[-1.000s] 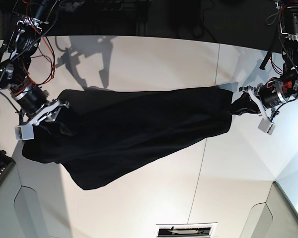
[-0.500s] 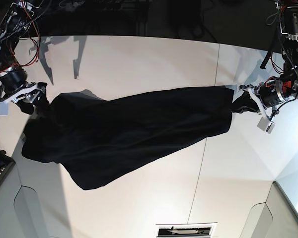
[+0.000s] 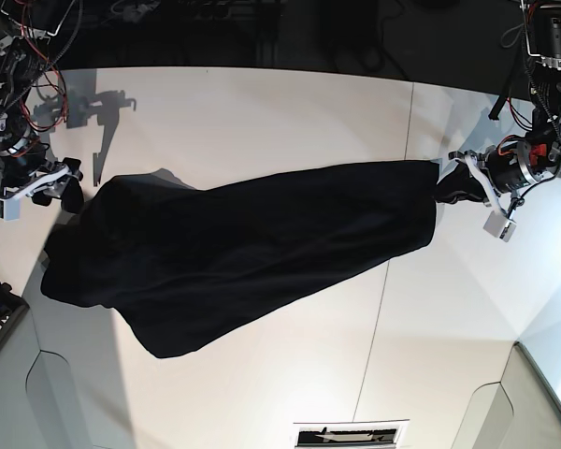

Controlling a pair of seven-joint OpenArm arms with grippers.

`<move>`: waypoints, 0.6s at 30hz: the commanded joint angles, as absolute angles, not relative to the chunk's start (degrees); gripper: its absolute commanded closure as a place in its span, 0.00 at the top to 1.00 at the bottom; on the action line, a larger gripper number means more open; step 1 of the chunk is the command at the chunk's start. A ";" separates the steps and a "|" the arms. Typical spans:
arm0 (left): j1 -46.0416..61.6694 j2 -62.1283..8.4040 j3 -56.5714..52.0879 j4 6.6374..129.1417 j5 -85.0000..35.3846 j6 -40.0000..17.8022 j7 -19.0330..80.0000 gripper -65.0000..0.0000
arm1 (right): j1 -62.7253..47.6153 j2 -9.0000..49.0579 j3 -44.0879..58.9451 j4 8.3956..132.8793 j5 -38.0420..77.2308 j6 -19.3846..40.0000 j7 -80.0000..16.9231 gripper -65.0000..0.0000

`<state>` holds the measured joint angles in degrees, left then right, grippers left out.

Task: Layout the t-shirt on the table in an organized manner, then fold the t-shirt properly
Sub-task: 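Regrasp the shirt with the right gripper and lift it to spread wider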

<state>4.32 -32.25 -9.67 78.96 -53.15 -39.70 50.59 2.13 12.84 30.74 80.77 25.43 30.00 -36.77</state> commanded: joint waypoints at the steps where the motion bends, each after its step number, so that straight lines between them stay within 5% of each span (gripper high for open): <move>1: 4.03 -33.30 -10.09 79.81 -54.19 -40.00 49.52 0.02 | 3.95 13.63 30.09 80.31 25.65 30.20 -35.31 0.61; 14: 5.80 -33.30 -10.09 79.81 -54.15 -40.00 49.50 0.05 | 6.81 13.10 16.62 75.79 23.16 30.24 -34.63 0.61; 16: 6.09 -33.28 -10.09 79.79 -54.00 -40.00 49.54 0.05 | 6.79 12.99 16.53 76.40 23.11 30.24 -34.52 0.42; 18: 6.07 -33.19 -10.09 79.79 -53.19 -40.00 49.50 0.05 | 6.79 13.02 16.53 77.87 23.11 30.24 -34.83 0.06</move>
